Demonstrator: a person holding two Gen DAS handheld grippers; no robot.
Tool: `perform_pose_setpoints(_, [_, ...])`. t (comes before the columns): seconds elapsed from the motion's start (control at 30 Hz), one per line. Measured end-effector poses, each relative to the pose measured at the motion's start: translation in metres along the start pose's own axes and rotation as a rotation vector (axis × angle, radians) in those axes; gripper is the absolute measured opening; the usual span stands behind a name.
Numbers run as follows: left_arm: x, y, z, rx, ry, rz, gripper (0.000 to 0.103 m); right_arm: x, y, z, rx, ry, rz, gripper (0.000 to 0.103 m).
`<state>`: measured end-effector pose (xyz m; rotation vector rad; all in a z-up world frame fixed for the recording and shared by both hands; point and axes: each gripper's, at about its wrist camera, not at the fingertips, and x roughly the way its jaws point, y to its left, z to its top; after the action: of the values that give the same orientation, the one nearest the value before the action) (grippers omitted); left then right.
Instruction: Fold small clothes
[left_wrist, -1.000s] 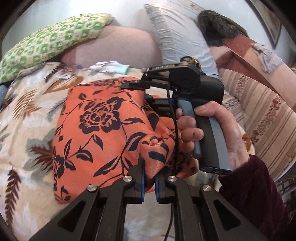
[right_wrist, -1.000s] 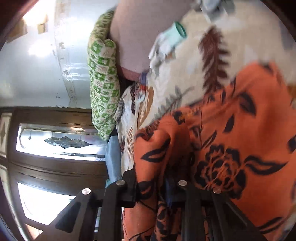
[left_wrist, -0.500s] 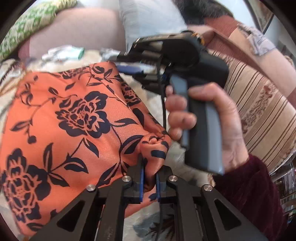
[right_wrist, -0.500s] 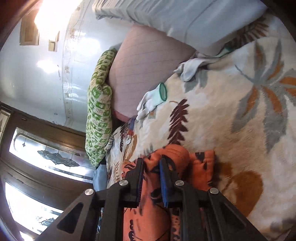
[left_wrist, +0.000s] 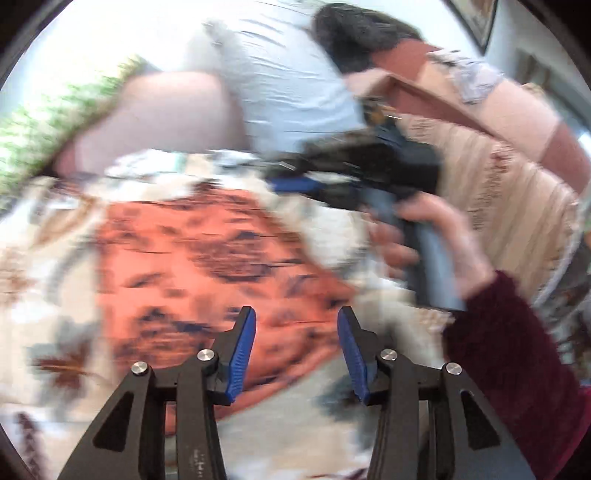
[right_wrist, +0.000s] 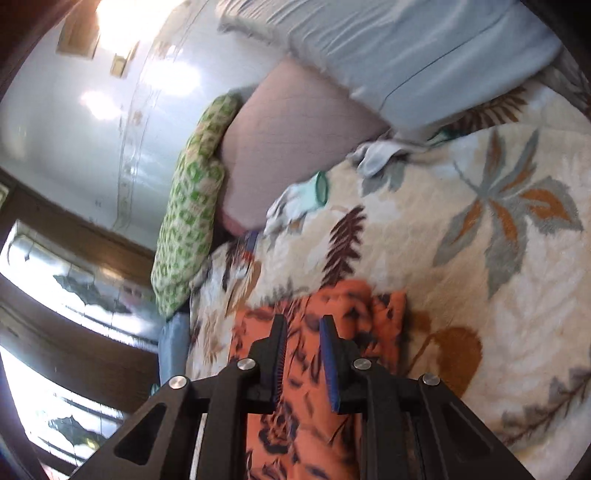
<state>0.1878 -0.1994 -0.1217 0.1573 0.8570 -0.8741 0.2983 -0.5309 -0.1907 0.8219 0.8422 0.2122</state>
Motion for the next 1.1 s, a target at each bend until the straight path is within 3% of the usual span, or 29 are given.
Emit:
perform_pose_setpoints(0.1, [0.003,0.026,-0.001,-0.033,0.030,0.127,0.047,0.019,0.013,-0.021,-0.046,0.091,-0.038,0.021])
perform_pose_setpoints(0.3, [0.035,0.060,-0.020,-0.054,0.154,0.250,0.047,0.055,-0.008,-0.034,-0.008,0.111,-0.153,0.020])
perform_pose_setpoints(0.4, [0.049,0.062,-0.030,-0.009,0.195,0.312,0.047,0.063,-0.017,-0.038,0.000,0.122,-0.155,0.020])
perform_pose_setpoints(0.67, [0.025,0.077,-0.030,-0.142,0.146,0.278,0.047,0.012,0.015,-0.059,-0.031,0.091,-0.188,0.019])
perform_pose_setpoints(0.8, [0.032,0.073,-0.044,-0.106,0.190,0.305,0.047,0.002,0.023,-0.094,-0.064,0.116,-0.210,0.019])
perform_pose_setpoints(0.97, [0.045,0.072,-0.066,-0.097,0.248,0.318,0.048,0.024,0.015,-0.145,-0.091,0.228,-0.291,0.021])
perform_pose_setpoints(1.1, [0.029,0.070,-0.063,-0.126,0.214,0.297,0.048,0.014,0.023,-0.163,-0.156,0.191,-0.319,0.021])
